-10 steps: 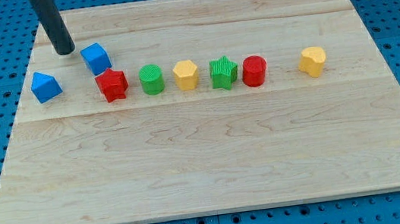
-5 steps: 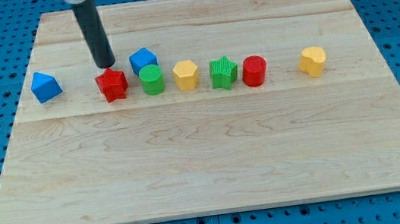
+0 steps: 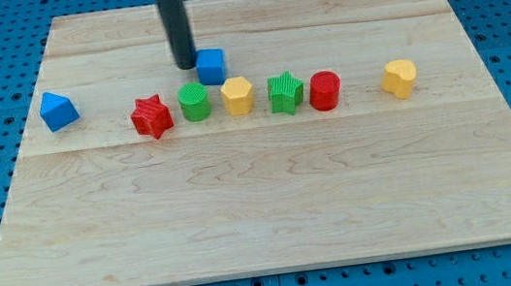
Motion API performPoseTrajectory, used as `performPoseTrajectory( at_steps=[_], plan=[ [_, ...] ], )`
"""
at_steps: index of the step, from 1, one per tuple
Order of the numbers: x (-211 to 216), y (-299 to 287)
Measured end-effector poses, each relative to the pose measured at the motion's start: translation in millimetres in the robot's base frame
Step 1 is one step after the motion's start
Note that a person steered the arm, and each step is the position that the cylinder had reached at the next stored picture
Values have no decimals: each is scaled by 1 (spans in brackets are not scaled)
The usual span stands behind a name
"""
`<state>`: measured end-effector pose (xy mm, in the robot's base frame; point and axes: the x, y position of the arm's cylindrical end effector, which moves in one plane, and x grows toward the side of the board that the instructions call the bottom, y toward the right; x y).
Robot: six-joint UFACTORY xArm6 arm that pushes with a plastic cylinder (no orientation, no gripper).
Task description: Place the cube above the hexagon
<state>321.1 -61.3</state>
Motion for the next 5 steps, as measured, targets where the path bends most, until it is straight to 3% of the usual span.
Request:
performPoseTrajectory(
  at_steps=[3,4,5],
  plan=[
    [10,32],
    [0,28],
    [-32,85]
  ],
)
